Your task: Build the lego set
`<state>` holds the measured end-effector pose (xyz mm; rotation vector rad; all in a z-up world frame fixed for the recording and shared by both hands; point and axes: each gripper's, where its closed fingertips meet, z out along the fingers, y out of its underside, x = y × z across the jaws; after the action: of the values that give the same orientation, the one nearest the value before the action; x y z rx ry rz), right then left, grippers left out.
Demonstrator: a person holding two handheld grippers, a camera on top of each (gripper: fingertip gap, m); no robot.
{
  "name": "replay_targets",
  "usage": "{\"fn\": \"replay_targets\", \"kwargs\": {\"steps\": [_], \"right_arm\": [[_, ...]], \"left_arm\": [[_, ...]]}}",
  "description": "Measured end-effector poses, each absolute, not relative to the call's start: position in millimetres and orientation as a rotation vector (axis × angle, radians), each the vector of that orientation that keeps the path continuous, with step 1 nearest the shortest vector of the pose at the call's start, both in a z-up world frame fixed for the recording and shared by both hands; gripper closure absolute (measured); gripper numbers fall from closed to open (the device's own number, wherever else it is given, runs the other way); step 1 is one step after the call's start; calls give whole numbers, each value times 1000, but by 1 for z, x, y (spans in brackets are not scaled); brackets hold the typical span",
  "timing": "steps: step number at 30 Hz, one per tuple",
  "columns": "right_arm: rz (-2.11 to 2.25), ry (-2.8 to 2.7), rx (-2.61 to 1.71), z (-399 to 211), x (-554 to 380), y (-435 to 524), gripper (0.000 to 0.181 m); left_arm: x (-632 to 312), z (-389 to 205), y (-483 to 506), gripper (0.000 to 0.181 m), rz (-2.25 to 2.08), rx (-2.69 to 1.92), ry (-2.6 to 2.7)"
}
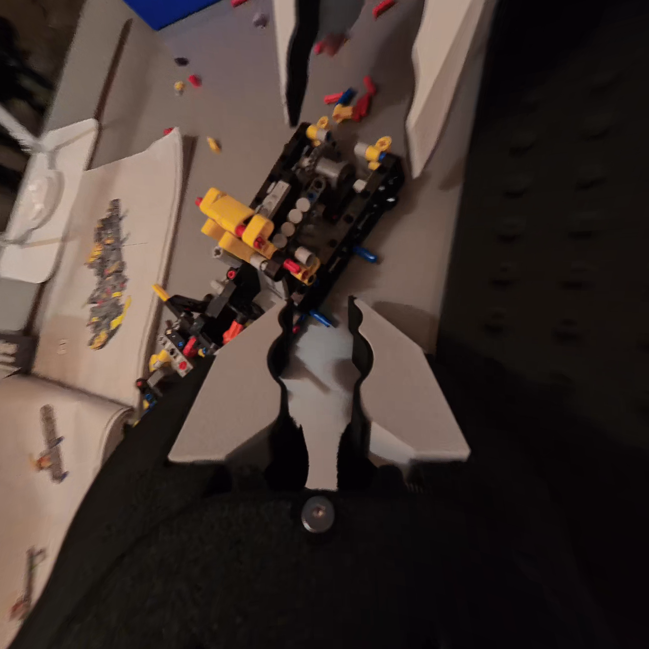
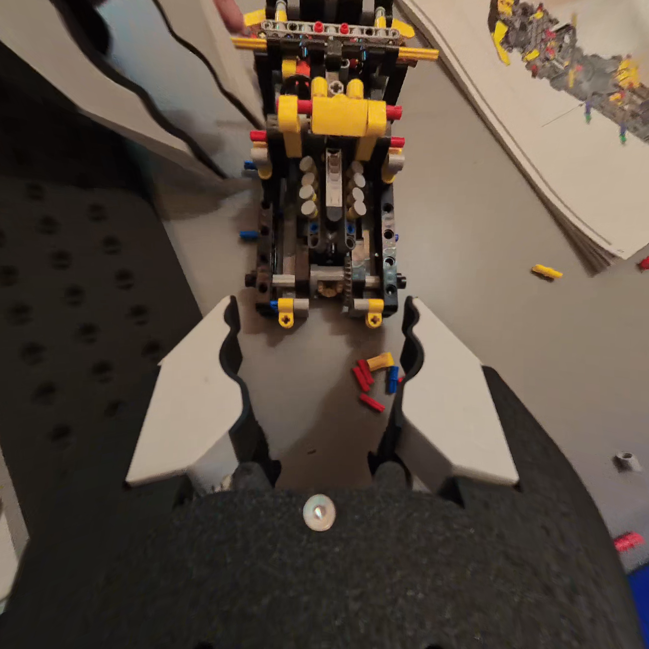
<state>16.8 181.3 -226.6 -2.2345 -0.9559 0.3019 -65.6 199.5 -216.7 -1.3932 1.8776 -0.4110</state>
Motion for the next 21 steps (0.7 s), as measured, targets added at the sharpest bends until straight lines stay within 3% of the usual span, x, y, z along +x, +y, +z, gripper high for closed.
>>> {"fn": "replay_targets", "kwargs": {"steps": [5,12,21], "right_arm": [[266,-978,-2310,-239,18,189,88],[308,-1018,-2297,-240,12,193,93],[307,-1002,-2241,-244,10,197,91]], "left_arm": [[-68,-175,220,135,-625,-1385,2019],[-42,-203,250,88,-635,-1294,2387],[-35,-228,242,80,-584,-1213,2535]]}}
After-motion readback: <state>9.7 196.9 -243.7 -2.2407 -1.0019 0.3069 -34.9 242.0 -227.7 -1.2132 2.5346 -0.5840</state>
